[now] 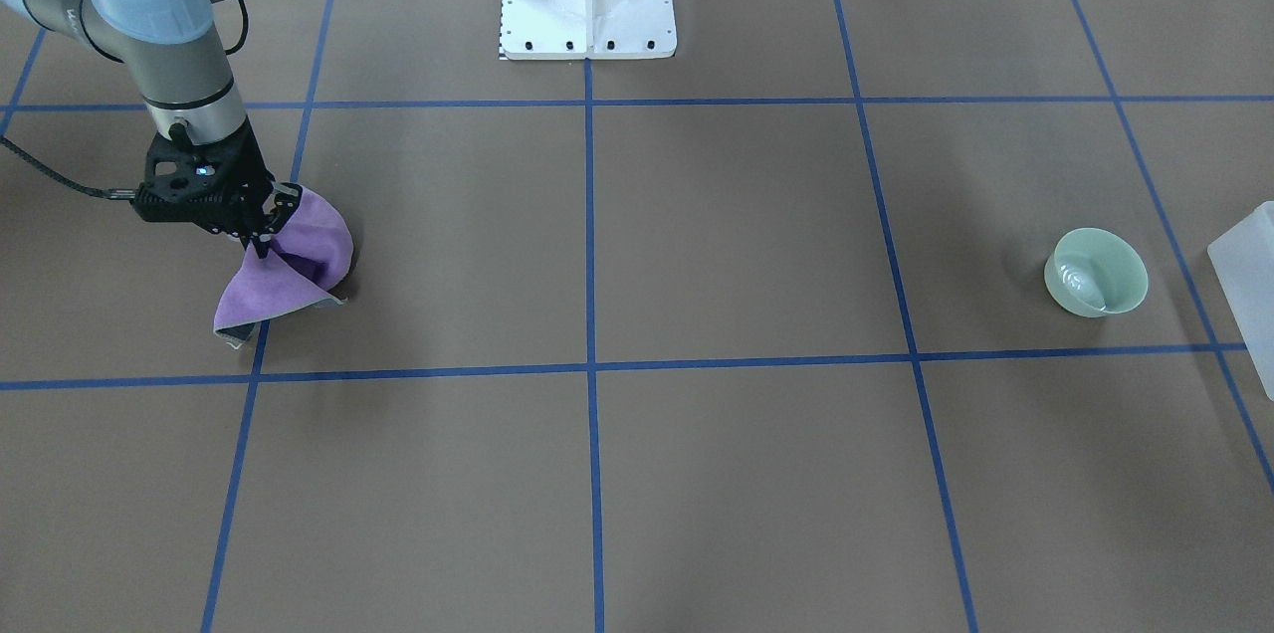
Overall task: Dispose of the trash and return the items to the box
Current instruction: 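Lift the purple cloth with the right gripper and drop it into the pink bin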
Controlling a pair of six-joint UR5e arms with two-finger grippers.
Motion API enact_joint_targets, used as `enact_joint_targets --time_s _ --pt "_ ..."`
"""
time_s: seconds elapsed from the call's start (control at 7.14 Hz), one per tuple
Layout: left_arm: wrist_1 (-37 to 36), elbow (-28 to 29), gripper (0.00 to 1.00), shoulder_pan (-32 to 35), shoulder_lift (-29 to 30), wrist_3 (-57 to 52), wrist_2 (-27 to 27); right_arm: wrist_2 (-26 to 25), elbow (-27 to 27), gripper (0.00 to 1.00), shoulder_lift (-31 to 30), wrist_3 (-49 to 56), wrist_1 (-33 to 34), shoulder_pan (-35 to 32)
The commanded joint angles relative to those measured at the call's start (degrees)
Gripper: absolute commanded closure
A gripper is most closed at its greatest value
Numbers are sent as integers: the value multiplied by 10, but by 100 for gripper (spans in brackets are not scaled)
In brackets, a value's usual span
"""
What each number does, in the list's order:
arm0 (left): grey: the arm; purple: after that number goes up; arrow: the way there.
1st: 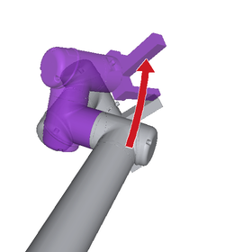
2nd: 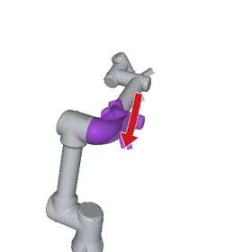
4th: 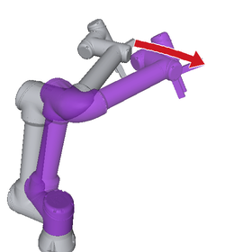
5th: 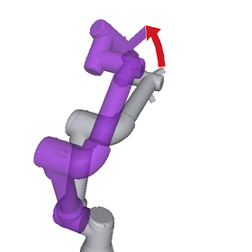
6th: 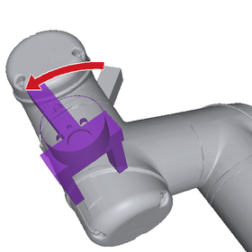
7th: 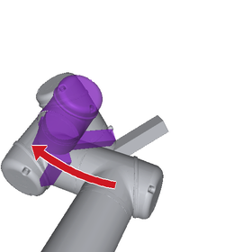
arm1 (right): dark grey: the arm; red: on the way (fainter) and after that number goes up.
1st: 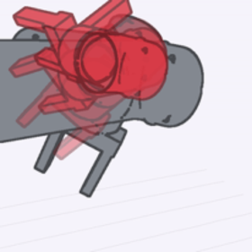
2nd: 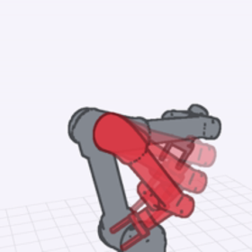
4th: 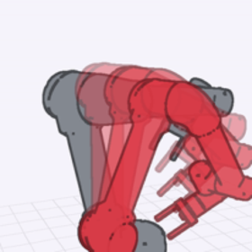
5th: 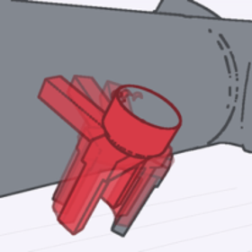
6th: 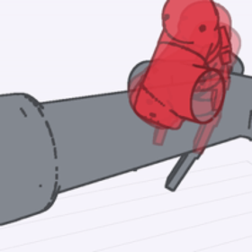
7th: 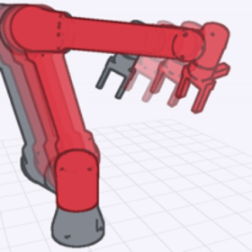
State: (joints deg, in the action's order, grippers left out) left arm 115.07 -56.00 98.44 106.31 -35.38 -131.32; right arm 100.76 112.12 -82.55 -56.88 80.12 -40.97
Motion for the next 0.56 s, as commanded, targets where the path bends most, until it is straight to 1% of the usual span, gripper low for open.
enact_joint_targets --time_s 0.0,0.14,0.28,0.42 --pt "-14 -53 2 0 2 81 -7 36 20 100 17 15 38 -59" --pt "-10 -87 2 -4 6 190 -38 62 27 100 19 55 57 -97" --pt "-6 -123 2 -44 6 286 -43 68 27 100 16 103 69 -123" --pt "-4 -131 2 -85 6 310 -41 76 27 100 13 150 84 -150"
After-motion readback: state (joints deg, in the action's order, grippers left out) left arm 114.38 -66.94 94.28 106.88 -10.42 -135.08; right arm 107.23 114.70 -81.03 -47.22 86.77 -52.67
